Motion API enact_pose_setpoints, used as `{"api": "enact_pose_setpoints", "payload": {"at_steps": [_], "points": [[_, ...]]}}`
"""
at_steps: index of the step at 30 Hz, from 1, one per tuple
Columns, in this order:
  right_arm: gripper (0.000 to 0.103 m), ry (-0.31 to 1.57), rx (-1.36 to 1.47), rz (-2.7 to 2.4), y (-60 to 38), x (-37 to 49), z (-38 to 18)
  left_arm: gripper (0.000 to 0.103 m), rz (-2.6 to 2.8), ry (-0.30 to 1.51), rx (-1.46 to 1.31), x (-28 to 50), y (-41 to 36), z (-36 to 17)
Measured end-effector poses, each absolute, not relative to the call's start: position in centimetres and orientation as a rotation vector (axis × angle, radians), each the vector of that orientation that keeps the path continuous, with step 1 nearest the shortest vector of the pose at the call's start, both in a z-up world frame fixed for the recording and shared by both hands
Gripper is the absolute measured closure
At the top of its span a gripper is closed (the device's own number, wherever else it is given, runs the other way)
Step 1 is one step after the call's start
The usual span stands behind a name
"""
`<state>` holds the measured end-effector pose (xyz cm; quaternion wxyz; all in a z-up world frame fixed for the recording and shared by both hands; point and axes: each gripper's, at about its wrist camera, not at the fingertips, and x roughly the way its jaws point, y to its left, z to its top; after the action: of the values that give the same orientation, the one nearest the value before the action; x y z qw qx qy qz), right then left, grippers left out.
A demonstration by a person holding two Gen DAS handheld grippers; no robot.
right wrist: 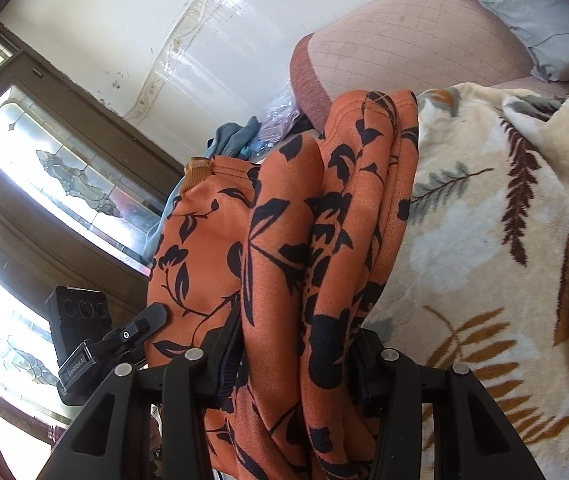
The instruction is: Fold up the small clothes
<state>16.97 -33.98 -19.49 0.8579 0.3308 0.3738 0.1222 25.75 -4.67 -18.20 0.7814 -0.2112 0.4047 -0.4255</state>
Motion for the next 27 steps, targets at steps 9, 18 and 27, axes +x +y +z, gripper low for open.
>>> {"api": "enact_pose_setpoints", "payload": {"at_steps": [9, 18, 27], "points": [[0.056, 0.812, 0.697, 0.314, -31.3, 17.3, -19.6, 0.049, -0.877, 0.874, -0.458, 24.9, -2.0, -18.6], [0.056, 0.860, 0.702, 0.313, -30.5, 17.4, -20.8, 0.049, -0.839, 0.922, -0.428, 24.7, -1.9, -20.0], [0.056, 0.938, 0.707, 0.288, -30.3, 18.5, -24.0, 0.049, -0.767, 1.027, -0.409, 25.5, -2.2, -23.2]]}}
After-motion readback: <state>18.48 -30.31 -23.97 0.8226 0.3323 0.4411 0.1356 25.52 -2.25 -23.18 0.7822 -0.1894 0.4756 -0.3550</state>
